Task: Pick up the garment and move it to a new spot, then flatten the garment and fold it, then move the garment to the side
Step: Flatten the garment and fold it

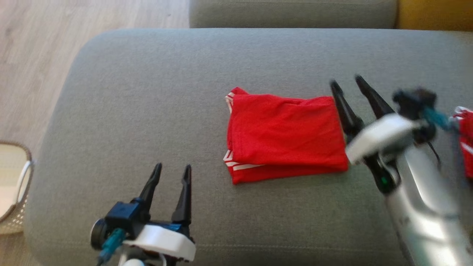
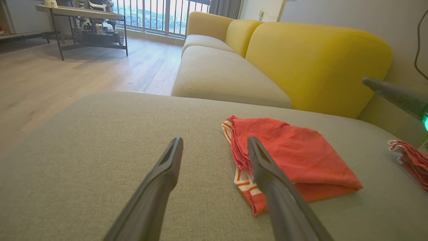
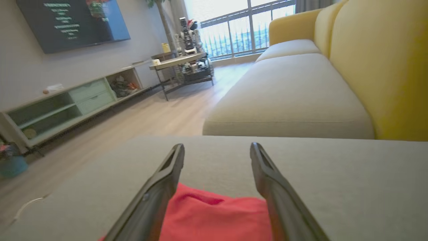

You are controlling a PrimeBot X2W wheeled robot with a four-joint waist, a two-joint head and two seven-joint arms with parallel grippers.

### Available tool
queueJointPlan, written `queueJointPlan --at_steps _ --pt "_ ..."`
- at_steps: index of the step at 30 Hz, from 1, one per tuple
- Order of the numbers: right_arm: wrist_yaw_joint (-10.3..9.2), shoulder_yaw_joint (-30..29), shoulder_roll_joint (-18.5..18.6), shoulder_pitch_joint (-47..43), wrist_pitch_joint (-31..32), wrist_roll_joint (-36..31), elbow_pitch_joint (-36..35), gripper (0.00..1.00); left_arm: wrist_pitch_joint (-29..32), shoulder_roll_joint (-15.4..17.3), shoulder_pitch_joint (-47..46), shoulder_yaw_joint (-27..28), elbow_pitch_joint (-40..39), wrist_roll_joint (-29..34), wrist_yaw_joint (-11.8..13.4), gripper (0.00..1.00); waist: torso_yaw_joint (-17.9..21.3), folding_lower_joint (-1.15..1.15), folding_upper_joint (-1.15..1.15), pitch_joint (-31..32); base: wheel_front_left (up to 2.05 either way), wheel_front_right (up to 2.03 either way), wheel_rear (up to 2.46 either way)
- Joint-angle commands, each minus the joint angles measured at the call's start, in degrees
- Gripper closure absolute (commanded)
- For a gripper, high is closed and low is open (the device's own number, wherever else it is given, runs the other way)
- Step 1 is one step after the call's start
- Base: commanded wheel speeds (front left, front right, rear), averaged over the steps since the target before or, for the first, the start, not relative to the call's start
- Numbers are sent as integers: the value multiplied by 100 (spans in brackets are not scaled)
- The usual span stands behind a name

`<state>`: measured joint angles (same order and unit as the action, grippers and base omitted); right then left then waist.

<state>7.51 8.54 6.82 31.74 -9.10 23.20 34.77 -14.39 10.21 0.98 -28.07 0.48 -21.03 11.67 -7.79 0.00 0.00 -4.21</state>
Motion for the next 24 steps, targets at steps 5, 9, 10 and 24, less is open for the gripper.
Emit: queueJointPlan --at_steps 5,9,10,24 --pt "-2 -426 50 -907 -277 -669 -1178 0 -60 47 20 513 -484 18 128 0 263 0 0 82 0 0 0" --pt "-2 -774 -51 -1663 -396 -1102 -1999 0 -60 -8 176 815 -697 145 191 0 415 0 0 125 0 0 0" --pt "-2 -831 -94 -1830 -413 -1175 -2156 0 -60 -26 211 880 -735 175 188 0 444 0 0 141 0 0 0" --pt "-2 -970 -391 -3649 -587 -1713 -3233 0 -61 -168 678 1231 -735 1235 13 0 540 0 0 599 0 0 0"
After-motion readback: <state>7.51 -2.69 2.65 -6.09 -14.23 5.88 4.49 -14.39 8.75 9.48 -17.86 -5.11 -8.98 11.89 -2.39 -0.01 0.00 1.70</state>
